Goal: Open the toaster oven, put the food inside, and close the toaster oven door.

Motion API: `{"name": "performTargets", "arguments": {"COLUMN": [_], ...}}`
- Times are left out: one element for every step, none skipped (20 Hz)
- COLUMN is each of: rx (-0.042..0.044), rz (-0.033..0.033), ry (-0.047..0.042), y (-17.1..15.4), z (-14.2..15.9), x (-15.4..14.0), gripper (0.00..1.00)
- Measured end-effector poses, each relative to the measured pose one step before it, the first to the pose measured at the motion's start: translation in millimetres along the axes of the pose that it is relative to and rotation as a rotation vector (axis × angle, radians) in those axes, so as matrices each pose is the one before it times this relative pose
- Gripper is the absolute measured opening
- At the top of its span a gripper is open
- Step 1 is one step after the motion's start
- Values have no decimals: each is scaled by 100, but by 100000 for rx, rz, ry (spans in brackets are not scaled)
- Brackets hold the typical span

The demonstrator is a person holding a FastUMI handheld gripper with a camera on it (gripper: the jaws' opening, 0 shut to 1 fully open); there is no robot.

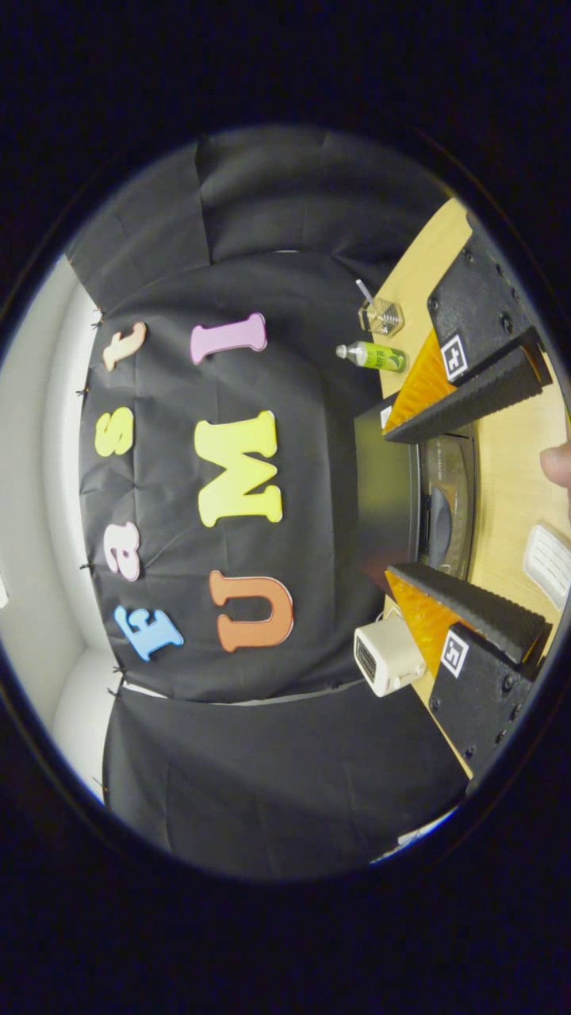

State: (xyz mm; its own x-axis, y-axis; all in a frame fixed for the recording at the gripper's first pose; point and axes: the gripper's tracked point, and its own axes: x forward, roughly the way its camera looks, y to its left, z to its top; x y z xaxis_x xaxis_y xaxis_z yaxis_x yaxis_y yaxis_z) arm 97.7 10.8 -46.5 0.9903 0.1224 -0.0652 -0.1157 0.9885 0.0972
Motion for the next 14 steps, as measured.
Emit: {"name": "performTargets", "arguments": {"rx": [-103,-336,-683,-368,-742,-299,-150,-52,44,105,79,427,523,93], "rz": [-305,-620,-1150,-1374,-1488,-623,372,-229,-694,-1070,-1282,-904,-542,-375], "ry": [-1212,-1165,-1532,-1976,-670,-181,185,-57,-1264,-1575,-1720,-1505,-602,-486], "y": [364,255,-14,19,-19,133,410,200,-36,-96,-84,84,243,269], "z": [459,440,384,327,-54,-231,-425,-217,77,123,-48,-111,-339,-228], "x": [-1496,-1339,-1224,-1135,-953,-1106,-817,-937,-846,-651,-628,-626,-577,-598], "gripper": [98,99,99,99,100,100,100,100,100,100,100,100,100,100]}}
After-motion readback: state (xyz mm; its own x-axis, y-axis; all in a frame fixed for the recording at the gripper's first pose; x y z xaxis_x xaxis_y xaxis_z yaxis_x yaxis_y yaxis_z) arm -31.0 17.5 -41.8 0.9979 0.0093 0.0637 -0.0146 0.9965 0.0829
